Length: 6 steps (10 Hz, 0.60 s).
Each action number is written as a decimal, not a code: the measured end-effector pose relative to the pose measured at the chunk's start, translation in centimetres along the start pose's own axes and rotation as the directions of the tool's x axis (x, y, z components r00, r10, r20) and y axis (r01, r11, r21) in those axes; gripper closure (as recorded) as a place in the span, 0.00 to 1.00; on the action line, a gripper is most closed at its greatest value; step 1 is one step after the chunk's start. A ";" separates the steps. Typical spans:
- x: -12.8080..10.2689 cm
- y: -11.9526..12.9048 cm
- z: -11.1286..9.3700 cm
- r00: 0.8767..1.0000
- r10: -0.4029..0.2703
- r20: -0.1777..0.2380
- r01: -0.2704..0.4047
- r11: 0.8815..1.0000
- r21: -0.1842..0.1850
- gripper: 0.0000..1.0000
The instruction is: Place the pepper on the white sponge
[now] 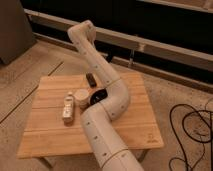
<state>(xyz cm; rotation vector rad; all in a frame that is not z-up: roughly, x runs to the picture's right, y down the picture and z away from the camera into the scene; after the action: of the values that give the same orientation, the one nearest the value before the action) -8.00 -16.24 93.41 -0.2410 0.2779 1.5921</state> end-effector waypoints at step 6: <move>4.6 -8.6 7.3 0.930 0.302 -0.208 -0.313 0.949 -0.024 1.00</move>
<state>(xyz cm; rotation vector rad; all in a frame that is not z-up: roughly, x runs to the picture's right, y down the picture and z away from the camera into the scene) 0.57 -9.27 98.59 -0.4214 0.4458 1.8914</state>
